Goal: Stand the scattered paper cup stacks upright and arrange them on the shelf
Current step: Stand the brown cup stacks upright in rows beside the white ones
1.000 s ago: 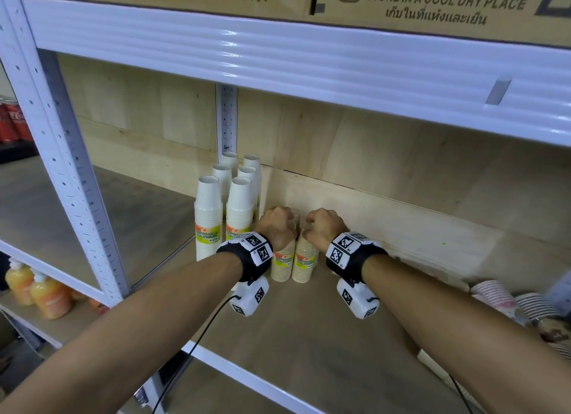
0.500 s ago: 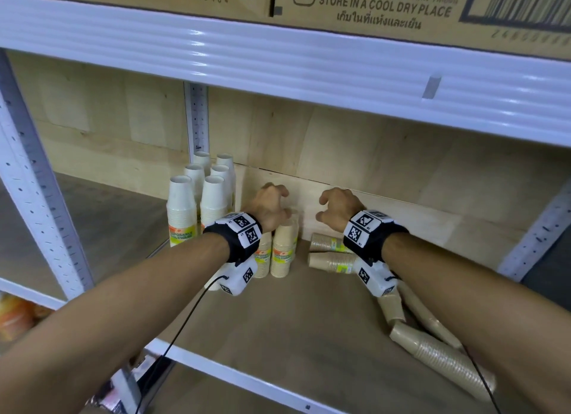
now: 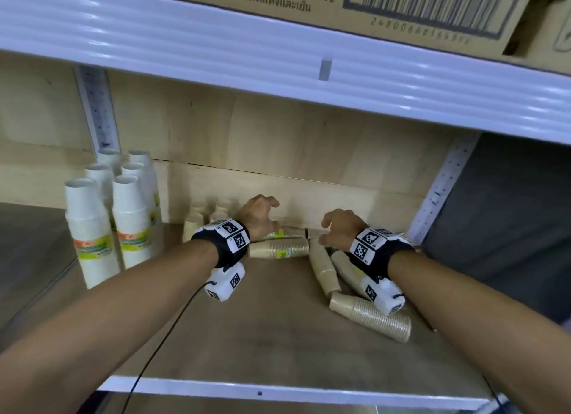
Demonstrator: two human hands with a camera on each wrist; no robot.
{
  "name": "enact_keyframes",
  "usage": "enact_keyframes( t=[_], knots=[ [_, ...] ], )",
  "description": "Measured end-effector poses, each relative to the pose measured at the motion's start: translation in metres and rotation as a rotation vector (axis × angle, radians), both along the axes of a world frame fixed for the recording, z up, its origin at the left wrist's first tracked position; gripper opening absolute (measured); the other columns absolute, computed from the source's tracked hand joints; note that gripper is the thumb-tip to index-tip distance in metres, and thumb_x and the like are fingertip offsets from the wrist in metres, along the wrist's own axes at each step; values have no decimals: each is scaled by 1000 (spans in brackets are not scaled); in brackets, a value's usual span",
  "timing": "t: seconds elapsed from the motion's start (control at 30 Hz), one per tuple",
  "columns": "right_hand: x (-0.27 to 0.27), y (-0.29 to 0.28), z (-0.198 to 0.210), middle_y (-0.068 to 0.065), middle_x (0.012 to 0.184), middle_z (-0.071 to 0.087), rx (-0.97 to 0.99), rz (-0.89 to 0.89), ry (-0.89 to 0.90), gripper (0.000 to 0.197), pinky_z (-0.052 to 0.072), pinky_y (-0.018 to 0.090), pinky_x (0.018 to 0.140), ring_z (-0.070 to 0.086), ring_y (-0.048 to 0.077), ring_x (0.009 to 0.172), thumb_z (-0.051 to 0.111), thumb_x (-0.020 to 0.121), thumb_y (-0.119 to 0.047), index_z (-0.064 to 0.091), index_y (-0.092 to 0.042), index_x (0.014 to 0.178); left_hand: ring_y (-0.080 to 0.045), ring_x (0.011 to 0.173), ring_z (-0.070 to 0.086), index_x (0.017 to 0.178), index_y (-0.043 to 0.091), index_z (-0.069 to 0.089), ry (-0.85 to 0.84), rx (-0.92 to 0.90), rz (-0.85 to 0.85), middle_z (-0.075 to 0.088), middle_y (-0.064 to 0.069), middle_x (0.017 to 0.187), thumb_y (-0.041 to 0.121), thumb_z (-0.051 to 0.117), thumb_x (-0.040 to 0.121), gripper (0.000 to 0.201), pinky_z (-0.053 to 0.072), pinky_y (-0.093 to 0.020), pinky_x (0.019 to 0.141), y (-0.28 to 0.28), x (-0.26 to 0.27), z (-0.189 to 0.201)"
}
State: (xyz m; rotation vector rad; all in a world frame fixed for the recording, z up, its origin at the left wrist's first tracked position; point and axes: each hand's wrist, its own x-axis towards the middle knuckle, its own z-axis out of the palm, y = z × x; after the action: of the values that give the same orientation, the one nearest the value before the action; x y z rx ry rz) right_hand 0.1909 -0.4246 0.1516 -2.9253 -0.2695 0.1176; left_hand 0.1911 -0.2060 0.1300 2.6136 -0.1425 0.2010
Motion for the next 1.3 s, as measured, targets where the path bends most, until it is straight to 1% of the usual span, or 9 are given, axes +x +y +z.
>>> enact_keyframes(
  t=[0.23,0.37,0.43,0.53,0.6,0.67,0.83,1.0,1.3],
  knots=[
    [-21,-34,-43,-3,112,63,-129,-25,153,50,51,38,88,60,20,102,70,70,-54,62,-25,109,-28,120,53,137,18,51,129,114,-22,53,-8,135,30,70,85,57,46,-38,100,-20,15,-46],
    [-30,-43,-68,-1,88,64,-190,-8,237,39,50,33,70,64,23,88,68,71,-54,60,-19,85,-32,122,54,139,17,51,176,147,5,53,-11,137,31,72,81,63,49,-40,99,-18,28,-71],
    [-33,-47,-76,2,97,68,-171,-11,257,41,52,34,77,63,23,91,73,72,-48,68,-14,94,-32,115,56,130,15,56,206,168,31,56,-12,131,34,72,77,58,52,-41,94,-15,40,-85],
    [-34,-53,-84,6,119,63,-165,-14,294,56,50,37,93,60,26,109,76,75,-42,64,-8,118,-31,110,59,121,15,61,236,159,52,61,-11,124,34,72,77,50,52,-40,91,-9,58,-106],
    [-36,-55,-89,6,122,62,-177,-5,306,60,50,35,92,59,26,110,76,76,-42,61,-8,123,-31,103,62,113,14,64,253,150,47,64,-12,116,32,69,78,40,53,-37,87,-7,59,-109],
    [-35,-56,-94,6,120,63,-177,0,322,61,50,32,86,61,24,108,77,75,-42,61,-11,124,-31,103,62,112,14,63,245,141,47,63,-13,116,30,68,78,38,53,-37,87,-5,56,-108],
    [-37,-58,-102,2,107,67,-138,-10,356,59,45,27,72,65,20,96,80,69,-41,64,-15,119,-32,116,57,130,19,57,200,97,45,57,-11,128,17,69,81,51,49,-38,97,-2,47,-107],
    [-36,-59,-105,-1,103,68,-115,-6,353,59,47,27,72,64,17,91,81,67,-41,65,-17,117,-31,119,57,133,14,55,199,88,45,59,-12,132,4,63,85,50,47,-35,98,-1,45,-110],
    [-37,-58,-96,3,108,66,-104,34,306,56,48,30,77,62,20,98,80,70,-41,63,-14,117,-29,118,57,132,16,57,217,100,9,61,-10,129,10,67,83,50,47,-32,95,0,29,-93]
  ],
)
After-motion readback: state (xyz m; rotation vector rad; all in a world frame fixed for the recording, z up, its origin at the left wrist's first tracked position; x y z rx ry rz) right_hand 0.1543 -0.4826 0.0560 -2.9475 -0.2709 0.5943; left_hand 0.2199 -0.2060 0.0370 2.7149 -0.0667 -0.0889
